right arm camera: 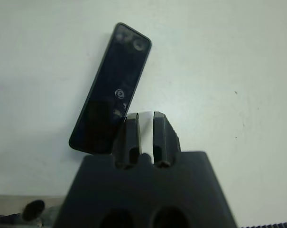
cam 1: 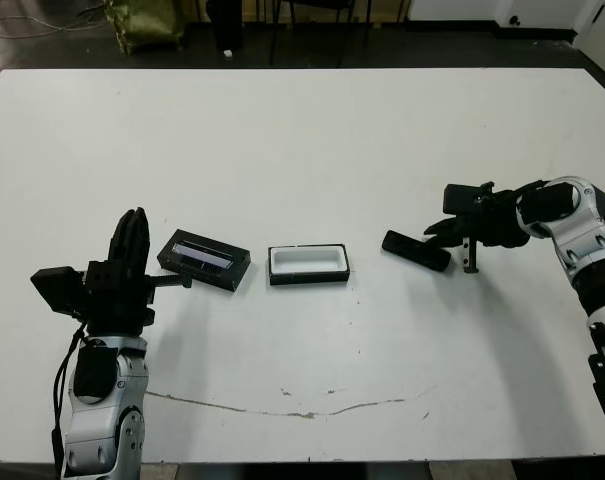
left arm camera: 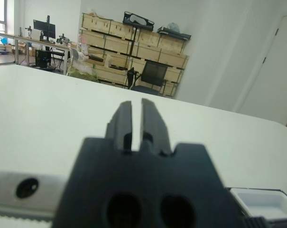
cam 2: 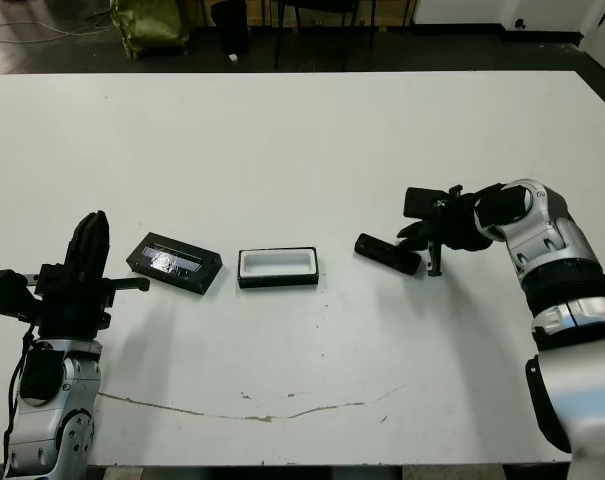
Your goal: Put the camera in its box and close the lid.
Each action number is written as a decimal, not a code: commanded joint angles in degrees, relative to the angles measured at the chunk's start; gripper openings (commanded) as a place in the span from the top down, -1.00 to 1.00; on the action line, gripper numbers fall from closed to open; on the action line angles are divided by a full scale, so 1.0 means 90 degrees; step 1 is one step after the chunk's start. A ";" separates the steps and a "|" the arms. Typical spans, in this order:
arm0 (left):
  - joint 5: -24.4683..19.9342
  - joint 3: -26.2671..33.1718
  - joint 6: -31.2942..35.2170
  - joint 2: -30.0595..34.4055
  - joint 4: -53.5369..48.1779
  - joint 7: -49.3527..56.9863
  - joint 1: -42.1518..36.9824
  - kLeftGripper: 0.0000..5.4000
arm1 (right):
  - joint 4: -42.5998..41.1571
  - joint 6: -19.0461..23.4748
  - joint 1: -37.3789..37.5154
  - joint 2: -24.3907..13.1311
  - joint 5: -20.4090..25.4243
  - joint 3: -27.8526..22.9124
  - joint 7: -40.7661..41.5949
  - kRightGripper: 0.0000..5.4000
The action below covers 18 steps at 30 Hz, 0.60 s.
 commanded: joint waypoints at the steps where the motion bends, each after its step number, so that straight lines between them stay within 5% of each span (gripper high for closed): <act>1: 0.0006 0.0029 0.0115 0.0040 0.0013 0.0046 0.0046 0.99 | -0.0203 0.0151 0.0210 -0.0130 -0.0006 0.0058 0.0157 1.00; 12: 0.0008 0.0028 0.0095 0.0056 0.0009 0.0030 0.0082 0.99 | -0.0370 -0.0064 0.0373 -0.0189 0.0150 -0.0005 0.0160 1.00; 18: -0.0011 0.0029 0.0063 0.0051 0.0043 0.0003 0.0081 0.99 | -0.0400 0.0135 0.0589 -0.0297 0.0095 -0.0348 -0.0986 1.00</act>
